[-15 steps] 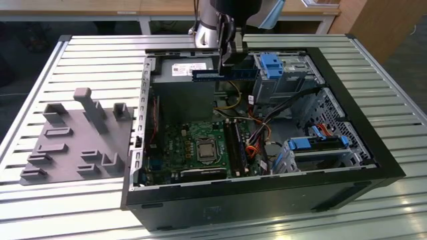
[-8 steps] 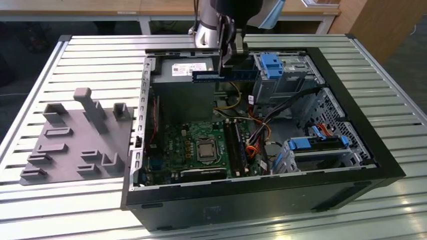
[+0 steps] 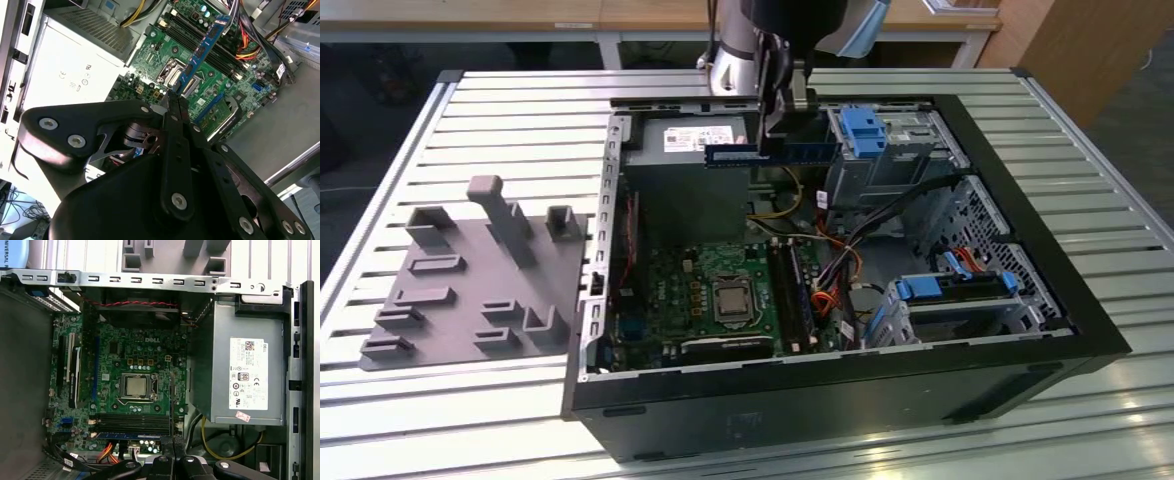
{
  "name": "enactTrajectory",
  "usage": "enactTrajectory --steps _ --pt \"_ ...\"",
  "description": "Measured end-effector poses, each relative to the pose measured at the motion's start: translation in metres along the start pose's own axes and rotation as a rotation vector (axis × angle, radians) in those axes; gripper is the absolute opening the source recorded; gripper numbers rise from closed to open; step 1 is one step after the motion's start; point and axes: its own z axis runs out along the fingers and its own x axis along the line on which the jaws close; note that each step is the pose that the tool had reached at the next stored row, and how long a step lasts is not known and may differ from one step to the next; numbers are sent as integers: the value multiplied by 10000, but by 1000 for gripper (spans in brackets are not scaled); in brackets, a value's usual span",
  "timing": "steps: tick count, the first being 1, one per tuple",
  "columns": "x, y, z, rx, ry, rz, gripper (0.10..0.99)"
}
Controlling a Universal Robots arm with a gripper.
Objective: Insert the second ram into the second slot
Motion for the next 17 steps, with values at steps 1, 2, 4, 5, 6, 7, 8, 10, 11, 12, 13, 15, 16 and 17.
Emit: enactTrajectory --steps 1,2,4,5,6,7,8,10,11,12,13,15,16,17 --pt "4 0 0 0 1 0 114" --pt "10 0 0 0 0 0 114" --pt "22 0 0 -1 1 -1 114" --pt "29 0 -1 0 1 -1 114" --pt "35 1 0 0 0 0 114" --pt "42 1 0 0 0 0 114" --pt "48 1 -1 0 1 0 114" --pt "60 1 0 0 0 -1 114" --pt "65 2 0 0 0 0 114" --pt "70 2 0 0 0 -1 114" --pt "76 2 0 0 0 -1 114" --pt "89 2 -1 0 0 -1 114" --pt "97 2 -1 -1 0 -1 114" --pt "105 2 0 0 -1 -1 114"
